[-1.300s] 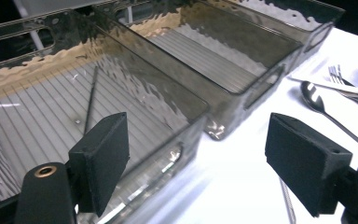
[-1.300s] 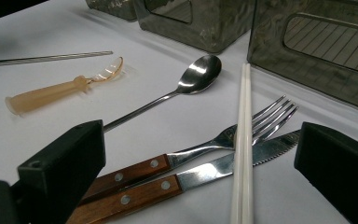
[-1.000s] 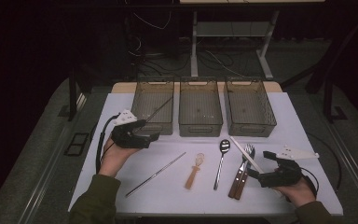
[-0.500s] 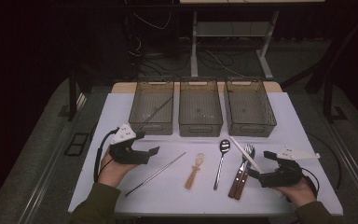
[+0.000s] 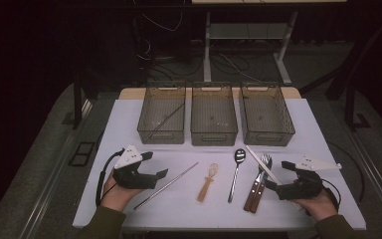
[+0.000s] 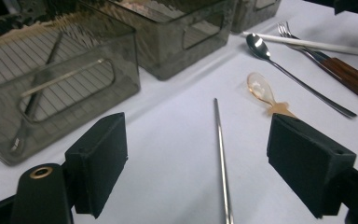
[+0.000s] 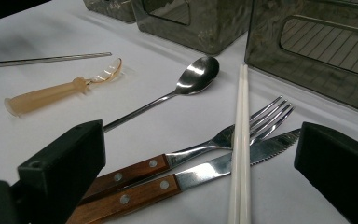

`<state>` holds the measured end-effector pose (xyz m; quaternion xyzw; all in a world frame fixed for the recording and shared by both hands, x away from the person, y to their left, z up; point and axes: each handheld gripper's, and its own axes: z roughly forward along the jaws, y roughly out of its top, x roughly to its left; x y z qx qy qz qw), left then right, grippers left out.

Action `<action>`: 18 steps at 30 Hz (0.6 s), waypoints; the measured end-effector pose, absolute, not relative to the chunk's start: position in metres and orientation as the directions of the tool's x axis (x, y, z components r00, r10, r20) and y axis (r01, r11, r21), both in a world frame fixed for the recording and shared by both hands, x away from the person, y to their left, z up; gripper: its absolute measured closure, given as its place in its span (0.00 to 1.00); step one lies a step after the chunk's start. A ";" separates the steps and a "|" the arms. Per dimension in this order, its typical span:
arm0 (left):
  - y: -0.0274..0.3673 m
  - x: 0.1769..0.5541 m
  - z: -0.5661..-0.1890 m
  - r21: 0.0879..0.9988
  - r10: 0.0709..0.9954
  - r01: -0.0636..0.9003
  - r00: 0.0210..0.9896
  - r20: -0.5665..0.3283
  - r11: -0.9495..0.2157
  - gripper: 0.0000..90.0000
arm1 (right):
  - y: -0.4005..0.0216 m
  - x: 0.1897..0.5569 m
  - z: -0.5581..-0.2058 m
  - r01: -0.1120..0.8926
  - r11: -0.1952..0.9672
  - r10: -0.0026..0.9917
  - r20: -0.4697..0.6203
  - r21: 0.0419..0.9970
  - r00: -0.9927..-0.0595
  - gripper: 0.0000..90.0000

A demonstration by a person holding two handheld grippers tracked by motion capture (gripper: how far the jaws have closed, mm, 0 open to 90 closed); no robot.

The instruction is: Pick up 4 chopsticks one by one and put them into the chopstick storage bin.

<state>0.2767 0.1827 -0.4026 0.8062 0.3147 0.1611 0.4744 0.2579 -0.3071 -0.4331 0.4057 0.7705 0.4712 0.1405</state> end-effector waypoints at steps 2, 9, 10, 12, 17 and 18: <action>0.183 0.273 -0.404 0.862 0.659 0.358 0.751 -0.037 -0.359 0.21 | -0.307 0.258 -0.433 0.491 0.229 0.757 0.163 0.841 -0.633 0.02; 0.183 0.262 -0.411 0.845 0.655 0.371 0.755 -0.033 -0.385 0.21 | -0.307 0.258 -0.433 0.491 0.228 0.758 0.164 0.841 -0.632 0.02; 0.183 0.261 -0.412 0.841 0.654 0.376 0.756 -0.035 -0.390 0.21 | -0.307 0.258 -0.433 0.493 0.227 0.760 0.164 0.840 -0.629 0.02; 0.183 0.258 -0.413 0.836 0.655 0.376 0.755 -0.027 -0.399 0.21 | -0.307 0.258 -0.433 0.493 0.227 0.760 0.164 0.840 -0.629 0.02; 0.183 0.251 -0.418 0.814 0.659 0.389 0.752 -0.011 -0.431 0.22 | -0.307 0.258 -0.433 0.488 0.230 0.757 0.160 0.842 -0.634 0.02; 0.183 0.250 -0.419 0.810 0.656 0.387 0.755 -0.004 -0.441 0.22 | -0.307 0.257 -0.432 0.487 0.231 0.756 0.160 0.842 -0.635 0.02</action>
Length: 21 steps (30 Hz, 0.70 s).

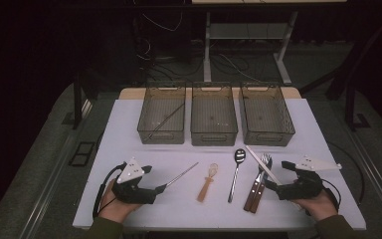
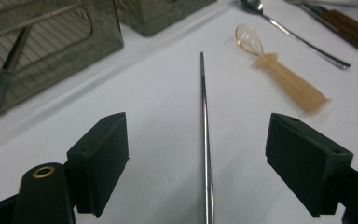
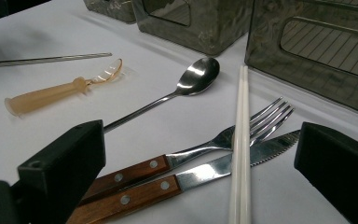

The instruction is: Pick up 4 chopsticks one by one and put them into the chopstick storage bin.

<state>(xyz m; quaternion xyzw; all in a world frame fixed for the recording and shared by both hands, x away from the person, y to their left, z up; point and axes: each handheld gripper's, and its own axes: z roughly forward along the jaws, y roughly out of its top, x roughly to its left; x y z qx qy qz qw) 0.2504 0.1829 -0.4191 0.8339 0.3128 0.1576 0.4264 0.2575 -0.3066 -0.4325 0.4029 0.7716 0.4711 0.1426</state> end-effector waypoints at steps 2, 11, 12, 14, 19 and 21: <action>0.183 0.247 -0.421 0.804 0.659 0.401 0.752 -0.016 -0.439 0.23 | -0.306 0.258 -0.432 0.488 0.236 0.755 0.158 0.840 -0.637 0.02; 0.185 0.248 -0.431 0.770 0.656 0.443 0.754 -0.041 -0.460 0.37 | -0.305 0.257 -0.432 0.489 0.239 0.761 0.151 0.839 -0.631 0.02; 0.184 0.248 -0.432 0.772 0.660 0.447 0.749 -0.047 -0.452 0.41 | -0.305 0.257 -0.432 0.485 0.242 0.761 0.146 0.840 -0.633 0.02; 0.183 0.250 -0.434 0.754 0.650 0.453 0.758 -0.046 -0.475 0.49 | -0.304 0.256 -0.432 0.484 0.242 0.761 0.145 0.841 -0.632 0.02; 0.180 0.252 -0.436 0.727 0.644 0.466 0.764 -0.043 -0.504 0.65 | -0.305 0.256 -0.431 0.477 0.248 0.759 0.137 0.843 -0.636 0.02; 0.179 0.254 -0.437 0.719 0.648 0.479 0.760 -0.053 -0.503 0.70 | -0.305 0.256 -0.431 0.476 0.248 0.759 0.136 0.844 -0.637 0.02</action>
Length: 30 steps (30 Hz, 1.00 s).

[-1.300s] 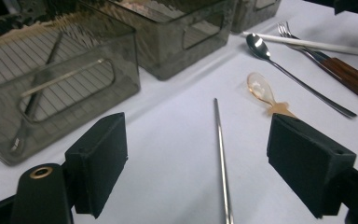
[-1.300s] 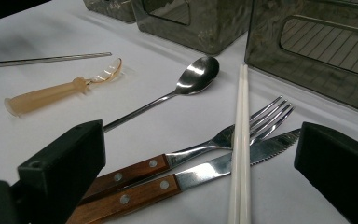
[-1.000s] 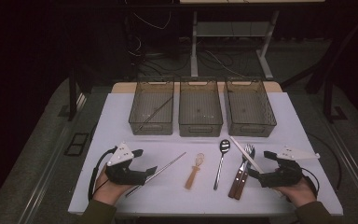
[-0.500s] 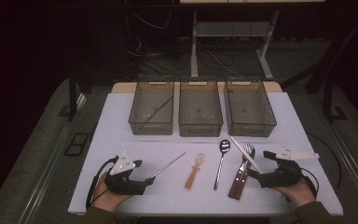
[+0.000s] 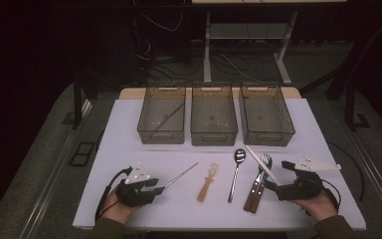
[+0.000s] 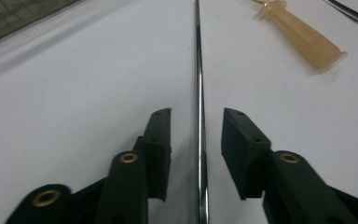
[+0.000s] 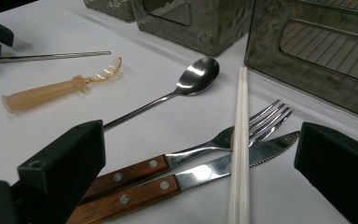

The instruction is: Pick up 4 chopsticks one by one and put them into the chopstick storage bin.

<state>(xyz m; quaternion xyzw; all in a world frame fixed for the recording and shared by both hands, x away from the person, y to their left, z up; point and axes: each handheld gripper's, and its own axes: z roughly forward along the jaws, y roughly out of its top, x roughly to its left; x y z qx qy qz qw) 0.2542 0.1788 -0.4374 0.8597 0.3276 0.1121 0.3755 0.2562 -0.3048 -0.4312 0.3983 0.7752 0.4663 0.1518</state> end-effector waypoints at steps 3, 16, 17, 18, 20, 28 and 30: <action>0.178 0.258 -0.439 0.705 0.641 0.490 0.764 -0.066 -0.512 0.77 | -0.305 0.257 -0.432 0.485 0.246 0.760 0.144 0.839 -0.634 0.02; 0.172 0.265 -0.441 0.652 0.624 0.518 0.776 -0.088 -0.553 0.90 | -0.305 0.257 -0.431 0.483 0.249 0.756 0.143 0.839 -0.638 0.02; 0.171 0.266 -0.441 0.648 0.622 0.520 0.778 -0.089 -0.557 0.91 | -0.305 0.257 -0.431 0.483 0.248 0.756 0.144 0.840 -0.638 0.02; 0.171 0.266 -0.441 0.645 0.621 0.519 0.779 -0.087 -0.561 0.91 | -0.305 0.257 -0.431 0.483 0.247 0.756 0.144 0.840 -0.638 0.02; 0.170 0.269 -0.440 0.630 0.621 0.531 0.778 -0.096 -0.567 0.92 | -0.305 0.258 -0.431 0.484 0.246 0.757 0.145 0.840 -0.637 0.02; 0.161 0.276 -0.433 0.555 0.629 0.573 0.769 -0.111 -0.603 0.92 | -0.305 0.258 -0.432 0.483 0.250 0.755 0.144 0.839 -0.640 0.02; 0.157 0.277 -0.432 0.538 0.630 0.575 0.770 -0.102 -0.617 0.91 | -0.305 0.258 -0.432 0.484 0.251 0.753 0.144 0.838 -0.642 0.02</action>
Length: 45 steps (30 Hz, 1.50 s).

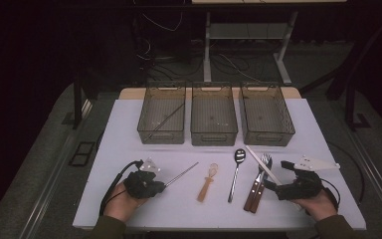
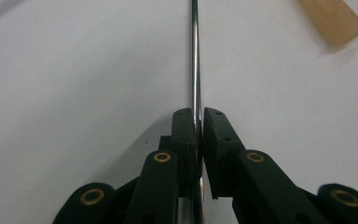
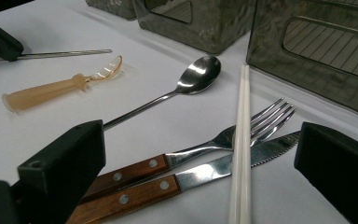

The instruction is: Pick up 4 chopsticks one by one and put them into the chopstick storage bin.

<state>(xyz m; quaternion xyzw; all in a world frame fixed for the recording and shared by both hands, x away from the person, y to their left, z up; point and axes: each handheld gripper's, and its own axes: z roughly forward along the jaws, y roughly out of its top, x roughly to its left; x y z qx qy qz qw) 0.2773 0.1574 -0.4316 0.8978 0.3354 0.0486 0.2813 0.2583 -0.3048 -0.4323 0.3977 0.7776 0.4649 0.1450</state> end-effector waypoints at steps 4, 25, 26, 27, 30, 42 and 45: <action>0.152 0.282 -0.428 0.491 0.627 0.581 0.774 -0.087 -0.649 0.91 | -0.305 0.259 -0.432 0.486 0.249 0.753 0.148 0.838 -0.641 0.02; 0.145 0.292 -0.424 0.408 0.644 0.631 0.755 -0.126 -0.660 0.95 | -0.305 0.260 -0.433 0.487 0.259 0.745 0.149 0.834 -0.651 0.02; 0.146 0.292 -0.424 0.411 0.641 0.629 0.757 -0.128 -0.660 0.95 | -0.305 0.260 -0.433 0.486 0.259 0.745 0.148 0.834 -0.651 0.02; 0.147 0.291 -0.424 0.419 0.644 0.632 0.753 -0.134 -0.652 0.95 | -0.305 0.260 -0.433 0.487 0.259 0.744 0.149 0.834 -0.651 0.02; 0.150 0.291 -0.425 0.432 0.641 0.632 0.753 -0.147 -0.643 0.95 | -0.305 0.260 -0.433 0.487 0.256 0.744 0.151 0.835 -0.651 0.02; 0.164 0.291 -0.412 0.613 0.622 0.579 0.763 -0.175 -0.538 0.95 | -0.305 0.260 -0.432 0.486 0.255 0.746 0.151 0.836 -0.649 0.02; 0.168 0.291 -0.408 0.674 0.615 0.549 0.769 -0.174 -0.495 0.95 | -0.305 0.260 -0.432 0.485 0.253 0.746 0.151 0.837 -0.649 0.02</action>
